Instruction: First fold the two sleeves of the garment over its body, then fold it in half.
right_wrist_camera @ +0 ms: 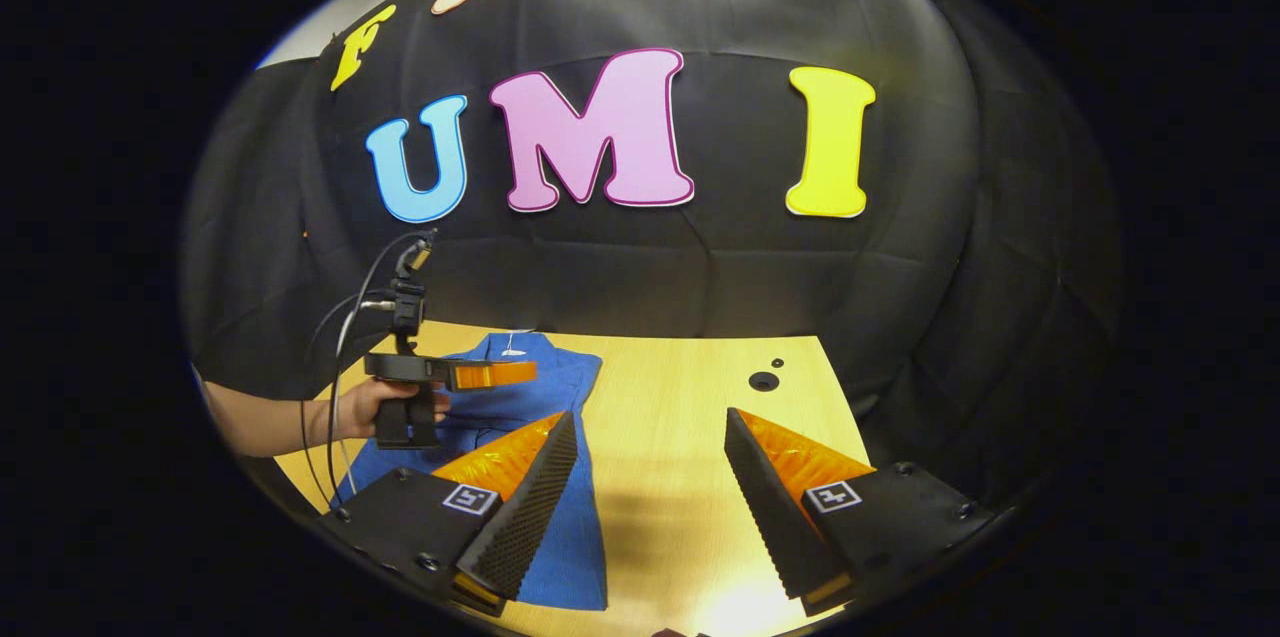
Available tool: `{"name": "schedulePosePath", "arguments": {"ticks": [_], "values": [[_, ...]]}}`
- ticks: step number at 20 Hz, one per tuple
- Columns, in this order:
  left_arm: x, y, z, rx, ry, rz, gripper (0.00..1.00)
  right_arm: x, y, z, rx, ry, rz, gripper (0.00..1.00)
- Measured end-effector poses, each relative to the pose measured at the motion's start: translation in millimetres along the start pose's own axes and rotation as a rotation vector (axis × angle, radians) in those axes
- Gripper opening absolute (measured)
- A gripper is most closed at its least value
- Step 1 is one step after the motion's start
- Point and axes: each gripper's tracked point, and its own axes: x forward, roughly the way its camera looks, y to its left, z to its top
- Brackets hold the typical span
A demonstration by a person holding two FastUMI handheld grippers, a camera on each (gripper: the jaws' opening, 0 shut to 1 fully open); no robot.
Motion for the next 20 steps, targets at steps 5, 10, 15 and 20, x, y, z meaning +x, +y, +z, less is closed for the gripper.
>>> {"name": "schedulePosePath", "arguments": {"ticks": [5,10,15,20], "values": [[-102,26,-48,-0.080,-0.064,0.110,0.84,-8,21,7,0.006,-0.020,0.024,0.95],[-216,61,-121,-0.115,-0.051,0.332,0.84,-21,54,8,0.008,-0.039,0.056,0.95],[-335,52,-137,-0.181,-0.196,0.521,0.84,-44,85,10,-0.083,-0.109,0.054,0.95],[-394,53,-136,-0.131,-0.340,0.612,0.83,-58,122,-2,-0.107,-0.112,0.094,0.95]]}}
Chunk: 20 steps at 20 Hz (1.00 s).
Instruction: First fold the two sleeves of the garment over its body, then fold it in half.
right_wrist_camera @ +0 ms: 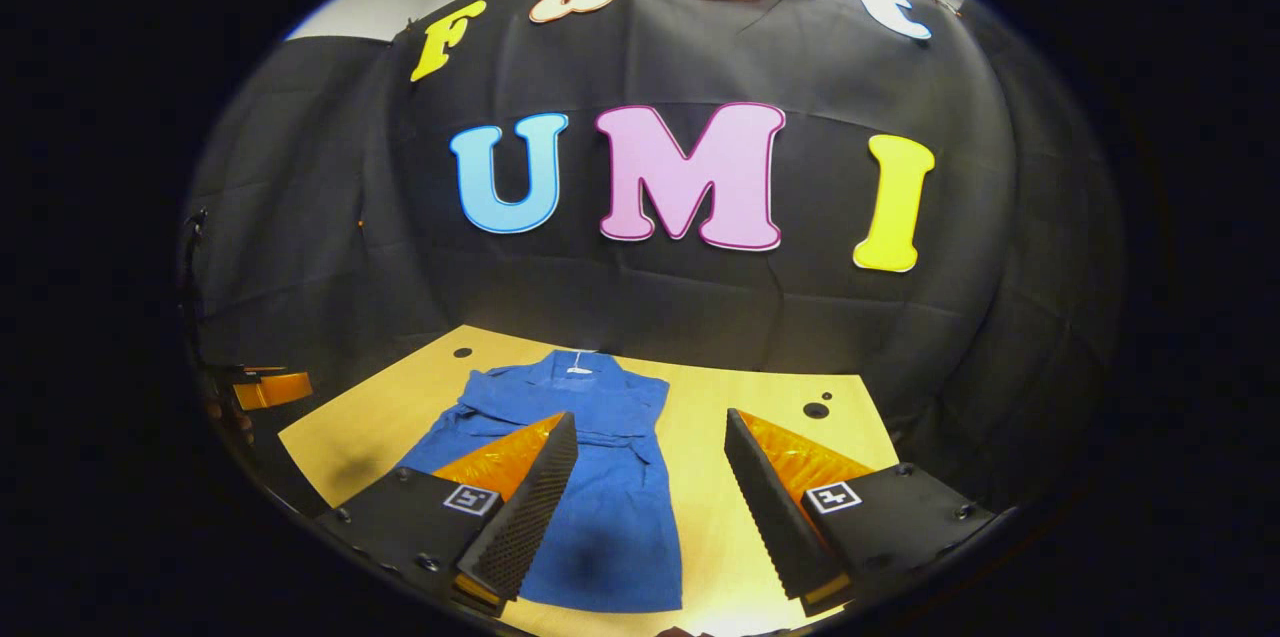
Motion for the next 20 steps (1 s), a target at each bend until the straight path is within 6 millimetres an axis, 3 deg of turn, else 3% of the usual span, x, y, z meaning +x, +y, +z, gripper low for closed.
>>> {"name": "schedulePosePath", "arguments": {"ticks": [1,5,8,11,15,17,20], "values": [[-2,3,-7,0.014,0.018,-0.001,0.80,1,6,-3,0.007,0.013,0.012,0.95],[-7,12,-60,0.070,0.195,-0.026,0.84,-2,19,-12,0.008,0.060,0.040,0.95],[2,20,-103,0.039,0.314,-0.070,0.84,2,24,-39,0.079,0.129,0.080,0.95],[10,25,-131,-0.063,0.414,-0.124,0.84,10,16,-94,0.185,0.264,0.100,0.95],[31,56,-171,-0.024,0.535,-0.054,0.82,22,-3,-177,0.150,0.505,0.069,0.95],[34,56,-193,0.005,0.632,-0.057,0.84,18,-3,-212,0.160,0.644,0.083,0.96],[40,53,-213,0.034,0.736,-0.071,0.85,22,-3,-249,0.152,0.769,0.073,0.93]]}}
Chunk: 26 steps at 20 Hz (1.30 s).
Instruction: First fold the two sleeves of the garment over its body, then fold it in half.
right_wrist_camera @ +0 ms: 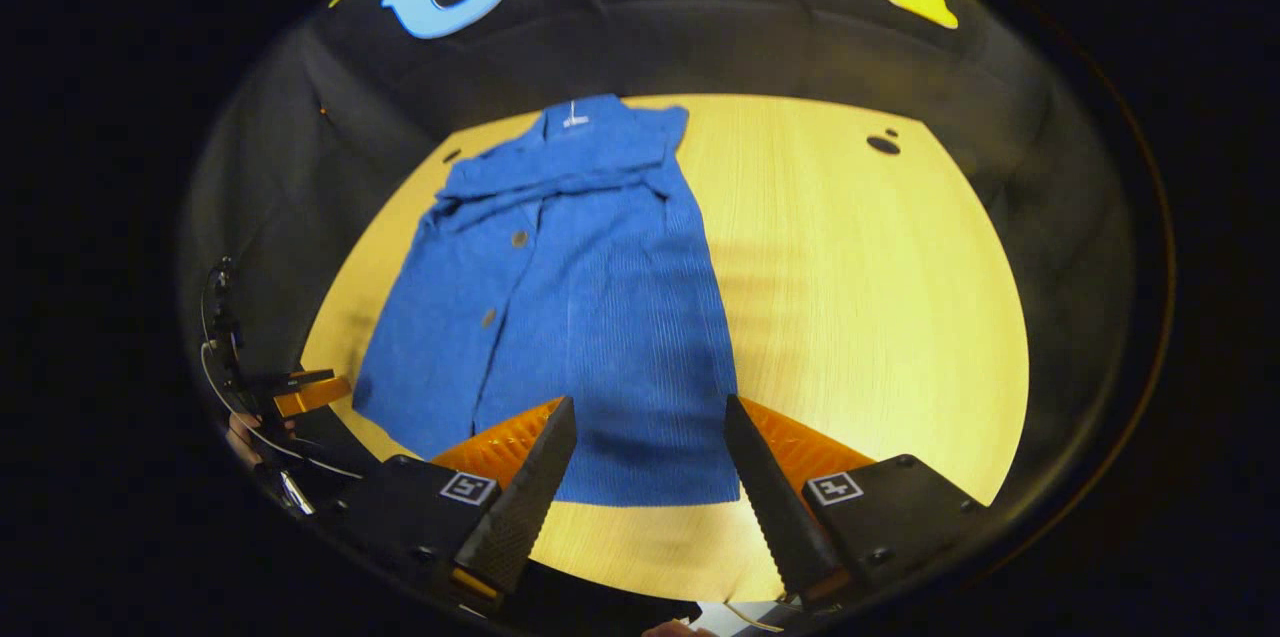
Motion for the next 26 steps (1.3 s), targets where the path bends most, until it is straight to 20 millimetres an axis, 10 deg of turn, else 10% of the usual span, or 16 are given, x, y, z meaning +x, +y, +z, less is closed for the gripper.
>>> {"name": "schedulePosePath", "arguments": {"ticks": [10,26], "values": [[28,-16,3,-0.038,0.159,-0.033,0.84,42,-29,-44,0.019,0.235,-0.108,0.97],[36,-18,4,0.097,0.263,0.093,0.84,49,-29,-62,0.067,0.319,-0.200,0.97]]}}
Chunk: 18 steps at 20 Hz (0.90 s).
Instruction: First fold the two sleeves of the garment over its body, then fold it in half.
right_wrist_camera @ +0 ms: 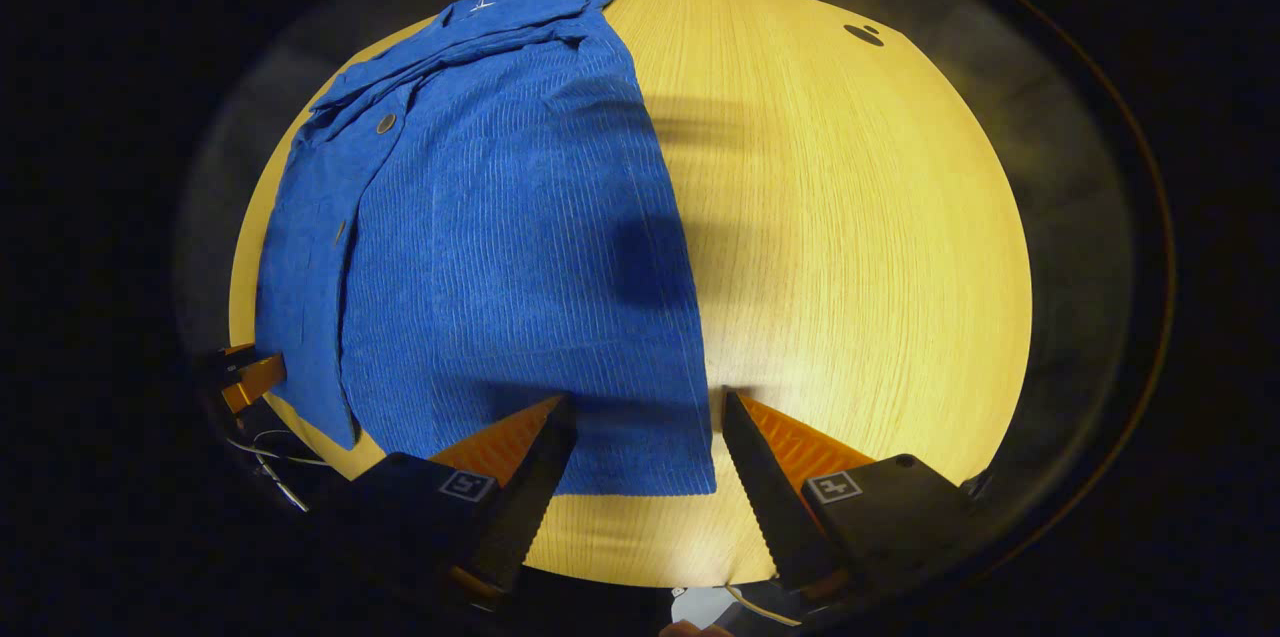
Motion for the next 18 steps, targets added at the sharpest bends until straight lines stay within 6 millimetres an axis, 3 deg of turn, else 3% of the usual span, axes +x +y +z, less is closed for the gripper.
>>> {"name": "schedulePosePath", "arguments": {"ticks": [1,2,6,7,8,11,12,13,16,18], "values": [[-1,0,1,0.006,0.009,0.000,0.85,0,1,0,0.007,-0.001,-0.004,0.90],[0,-1,1,0.003,0.016,-0.001,0.85,-1,2,0,0.014,-0.006,-0.006,1.00],[0,-9,2,0.001,0.023,-0.007,0.83,1,10,2,0.015,-0.040,-0.002,0.89],[-1,-13,1,-0.012,0.035,-0.010,0.72,1,11,3,0.013,-0.047,-0.004,0.90],[-1,-20,2,-0.026,0.034,-0.022,0.56,1,16,2,0.012,-0.053,0.012,0.92],[2,-28,9,-0.020,0.015,-0.038,0.05,0,30,3,-0.018,-0.066,0.036,0.32],[-1,-29,7,-0.023,0.022,-0.045,0.03,-1,35,2,-0.019,-0.063,0.059,0.12],[-2,-28,7,-0.041,0.007,-0.061,0.00,-1,35,1,-0.010,-0.059,0.069,0.03],[-2,-31,4,-0.082,-0.010,-0.101,0.00,-3,48,1,0.059,-0.031,0.159,0.02],[-9,-31,2,-0.084,-0.031,-0.104,0.00,-15,51,6,0.063,-0.059,0.178,0.02]]}}
